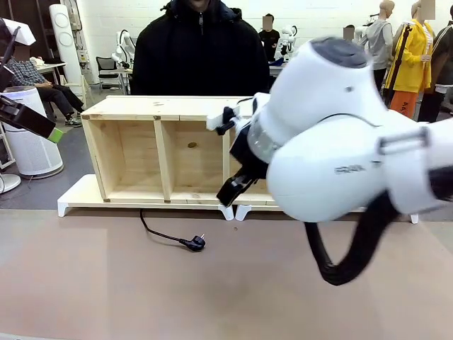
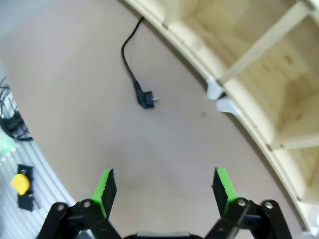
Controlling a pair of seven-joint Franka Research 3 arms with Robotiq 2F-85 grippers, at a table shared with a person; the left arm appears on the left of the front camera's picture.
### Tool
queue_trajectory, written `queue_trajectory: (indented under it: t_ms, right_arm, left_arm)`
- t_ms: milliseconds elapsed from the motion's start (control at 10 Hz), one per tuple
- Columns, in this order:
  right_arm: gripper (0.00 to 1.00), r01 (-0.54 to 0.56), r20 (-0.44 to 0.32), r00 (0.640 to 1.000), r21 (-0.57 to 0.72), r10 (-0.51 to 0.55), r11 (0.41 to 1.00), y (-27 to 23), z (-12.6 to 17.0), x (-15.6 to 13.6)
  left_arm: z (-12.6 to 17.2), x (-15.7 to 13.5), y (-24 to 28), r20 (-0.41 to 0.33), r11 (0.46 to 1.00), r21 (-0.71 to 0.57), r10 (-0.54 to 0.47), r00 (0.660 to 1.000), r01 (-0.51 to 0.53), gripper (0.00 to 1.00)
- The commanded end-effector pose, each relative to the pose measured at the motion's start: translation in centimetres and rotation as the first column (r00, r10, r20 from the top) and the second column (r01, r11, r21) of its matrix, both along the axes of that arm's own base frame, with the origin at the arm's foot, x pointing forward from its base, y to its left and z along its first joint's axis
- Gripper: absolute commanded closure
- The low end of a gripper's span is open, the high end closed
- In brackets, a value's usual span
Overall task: Perform cable management.
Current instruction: When the cord part of the Power Cable appears at the lower middle area of the table and stops, grasp the cord part of the Power Cable.
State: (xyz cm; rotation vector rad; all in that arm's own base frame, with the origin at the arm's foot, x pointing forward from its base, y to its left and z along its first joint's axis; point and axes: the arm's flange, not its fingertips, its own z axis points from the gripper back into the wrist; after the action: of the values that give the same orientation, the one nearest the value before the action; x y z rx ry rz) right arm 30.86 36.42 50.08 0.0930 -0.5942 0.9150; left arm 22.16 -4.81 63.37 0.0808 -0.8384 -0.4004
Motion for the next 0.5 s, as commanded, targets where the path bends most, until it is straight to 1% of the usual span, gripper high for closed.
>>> queue_trajectory:
  t_ms: [0, 200, 400]
  right_arm:
    - [0.00, -0.051, -0.076, 0.996, -0.035, 0.048, 0.998, 3.1, -1.5, 2.6]
    - [0.00, -0.101, -0.115, 0.989, -0.089, 0.091, 0.991, 5.7, -3.5, 3.7]
    - [0.00, -0.142, -0.157, 0.981, -0.206, 0.110, 0.968, 8.7, -5.8, 4.8]
  left_arm:
    - [0.1, 0.3, -0.1, 0.011, 1.000, -0.001, 0.001, 1.000, 0.000, 0.00]
    - [0.1, 0.3, -0.1, 0.011, 1.000, -0.001, 0.001, 1.000, 0.000, 0.00]
    - [0.1, 0.3, -0.1, 0.011, 1.000, -0.001, 0.001, 1.000, 0.000, 0.00]
